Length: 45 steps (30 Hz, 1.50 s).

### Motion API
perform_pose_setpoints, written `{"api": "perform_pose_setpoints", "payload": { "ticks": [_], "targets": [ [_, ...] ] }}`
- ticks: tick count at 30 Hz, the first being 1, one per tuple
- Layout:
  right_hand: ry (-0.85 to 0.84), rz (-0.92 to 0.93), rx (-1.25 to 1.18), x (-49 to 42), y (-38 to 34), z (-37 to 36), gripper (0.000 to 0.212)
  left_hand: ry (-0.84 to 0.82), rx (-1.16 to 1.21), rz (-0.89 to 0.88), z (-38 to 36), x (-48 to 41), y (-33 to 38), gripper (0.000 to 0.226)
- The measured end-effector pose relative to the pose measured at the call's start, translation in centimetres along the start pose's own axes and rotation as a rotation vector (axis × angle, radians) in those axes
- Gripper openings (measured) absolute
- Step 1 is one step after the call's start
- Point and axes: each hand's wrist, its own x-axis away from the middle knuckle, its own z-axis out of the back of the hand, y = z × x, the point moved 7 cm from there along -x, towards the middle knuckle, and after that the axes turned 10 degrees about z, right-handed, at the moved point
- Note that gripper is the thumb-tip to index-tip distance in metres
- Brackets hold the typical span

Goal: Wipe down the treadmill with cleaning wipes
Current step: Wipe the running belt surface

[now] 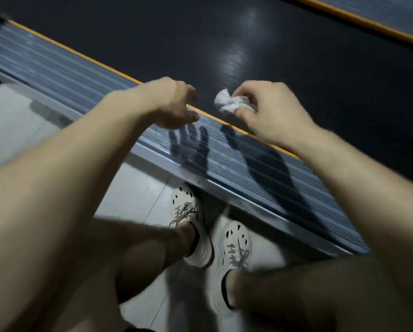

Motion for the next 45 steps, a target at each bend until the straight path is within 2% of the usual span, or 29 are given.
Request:
{"api": "perform_pose_setpoints", "payload": {
  "ticks": [1, 5, 8, 11, 13, 15, 20, 24, 29, 37, 40, 45],
  "targets": [
    [0.064, -0.01, -0.039, 0.2, -0.2, -1.0, 0.027, 0.001, -0.002, 0.024, -0.5, 0.2, -0.9, 0.054],
    [0.07, 0.141, 0.013, -2.8, -1.9, -3.5, 0.026, -0.035, -0.173, 0.091, -1.2, -1.0, -6.2, 0.06],
    [0.201, 0.131, 0.008, -5.8, -2.4, -4.6, 0.021, 0.163, -0.231, 0.073, 0.0, -4.2, -10.2, 0.047],
    [0.272, 0.105, 0.031, -9.5, -2.3, -8.2, 0.014, 0.341, -0.164, 0.027, -0.5, -8.1, -13.9, 0.035],
    [0.343, 0.081, 0.034, -12.4, -2.3, -10.1, 0.015, 0.402, -0.092, -0.02, -1.1, -10.4, -16.1, 0.037],
    [0.389, 0.062, 0.025, -15.1, -3.6, -11.7, 0.018, 0.439, -0.033, -0.043, -1.3, -11.8, -18.5, 0.042],
    [0.421, 0.01, -0.043, -20.6, -9.1, -15.3, 0.018, 0.49, 0.025, -0.099, -0.9, -13.3, -24.2, 0.027],
    [0.392, -0.047, -0.068, -24.4, -13.9, -17.7, 0.019, 0.487, 0.066, -0.172, -0.4, -14.5, -29.4, 0.032],
    [0.371, -0.044, -0.088, -29.3, -19.4, -18.7, 0.018, 0.42, 0.07, -0.237, 0.5, -15.8, -35.7, 0.028],
    [0.316, -0.194, 0.048, -38.5, -25.9, -18.2, 0.02, 0.289, 0.017, -0.206, 6.0, -18.3, -47.7, 0.027],
    [0.254, -0.217, -0.042, -41.7, -28.1, -18.1, 0.026, 0.202, 0.054, -0.213, 8.2, -19.7, -50.1, 0.032],
    [0.257, -0.244, -0.225, -49.5, -33.4, -17.9, 0.021, 0.163, 0.263, -0.284, 14.1, -23.8, -56.0, 0.058]
  ]
}}
